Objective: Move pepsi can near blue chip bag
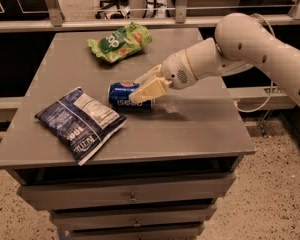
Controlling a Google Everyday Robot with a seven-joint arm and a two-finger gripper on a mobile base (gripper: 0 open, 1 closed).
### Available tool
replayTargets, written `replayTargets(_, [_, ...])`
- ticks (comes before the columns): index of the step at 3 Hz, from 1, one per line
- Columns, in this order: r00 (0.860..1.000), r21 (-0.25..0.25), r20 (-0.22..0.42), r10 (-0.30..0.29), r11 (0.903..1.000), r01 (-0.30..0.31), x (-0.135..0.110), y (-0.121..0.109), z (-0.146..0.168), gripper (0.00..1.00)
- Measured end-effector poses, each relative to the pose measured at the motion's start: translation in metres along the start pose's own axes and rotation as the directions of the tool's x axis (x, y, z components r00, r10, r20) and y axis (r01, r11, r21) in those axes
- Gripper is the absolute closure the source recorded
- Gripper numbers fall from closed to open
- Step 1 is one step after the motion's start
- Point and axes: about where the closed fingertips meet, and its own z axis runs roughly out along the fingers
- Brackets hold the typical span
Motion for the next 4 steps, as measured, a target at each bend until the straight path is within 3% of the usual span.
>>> replayTargets(1, [1.0, 0.0, 0.0, 0.0, 1.0, 0.0, 0.0, 0.0, 0.0, 0.05])
replayTargets(2, [0.999, 0.002, 0.025, 0.025, 0.9997, -0.025, 0.007, -0.006, -0.009, 0.0])
replayTargets(4, [0.995, 0.077, 0.044, 0.087, 0.993, -0.09, 0.031, -0.026, -0.047, 0.0])
